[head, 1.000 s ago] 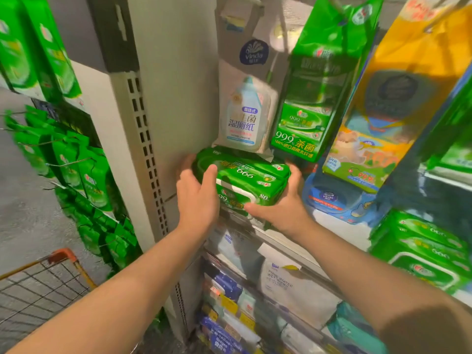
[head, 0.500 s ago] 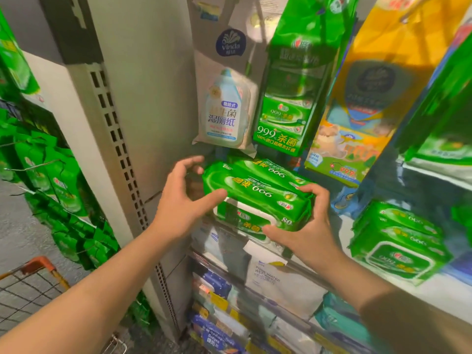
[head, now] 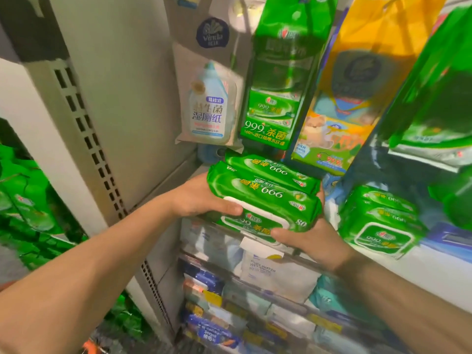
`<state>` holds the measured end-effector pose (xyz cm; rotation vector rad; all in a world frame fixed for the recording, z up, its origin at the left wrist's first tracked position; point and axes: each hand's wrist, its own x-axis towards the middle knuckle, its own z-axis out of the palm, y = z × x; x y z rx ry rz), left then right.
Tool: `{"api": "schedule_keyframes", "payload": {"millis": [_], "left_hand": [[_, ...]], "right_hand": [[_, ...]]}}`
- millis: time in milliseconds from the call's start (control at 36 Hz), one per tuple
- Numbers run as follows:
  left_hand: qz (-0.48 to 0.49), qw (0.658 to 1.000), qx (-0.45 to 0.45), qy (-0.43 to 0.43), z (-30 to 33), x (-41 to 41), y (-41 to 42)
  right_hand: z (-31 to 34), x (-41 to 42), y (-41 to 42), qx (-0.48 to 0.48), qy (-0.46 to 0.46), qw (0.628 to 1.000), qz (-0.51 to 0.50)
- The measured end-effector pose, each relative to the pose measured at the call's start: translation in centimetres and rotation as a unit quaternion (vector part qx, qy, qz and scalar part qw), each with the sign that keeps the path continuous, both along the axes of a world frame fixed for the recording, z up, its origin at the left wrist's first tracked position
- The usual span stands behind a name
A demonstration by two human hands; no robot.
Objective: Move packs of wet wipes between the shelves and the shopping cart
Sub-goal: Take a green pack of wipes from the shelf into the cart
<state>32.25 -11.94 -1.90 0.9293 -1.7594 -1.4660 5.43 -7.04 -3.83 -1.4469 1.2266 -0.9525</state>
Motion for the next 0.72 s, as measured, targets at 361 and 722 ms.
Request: {"api": "schedule_keyframes", "payload": {"millis": [361, 722], "left_hand": [[0.087, 0.994, -0.049, 0.053, 0.4, -2.9, 8.0], [0.105, 0.979, -0.175, 0.028, 9.5, -11.9, 27.6]], "right_hand": [[2.4, -2.5, 8.4, -0.037, -0.032, 0.999, 0.016], [9.4, -12.6, 26.2, -0.069, -0.072, 0.995, 0.024]]}}
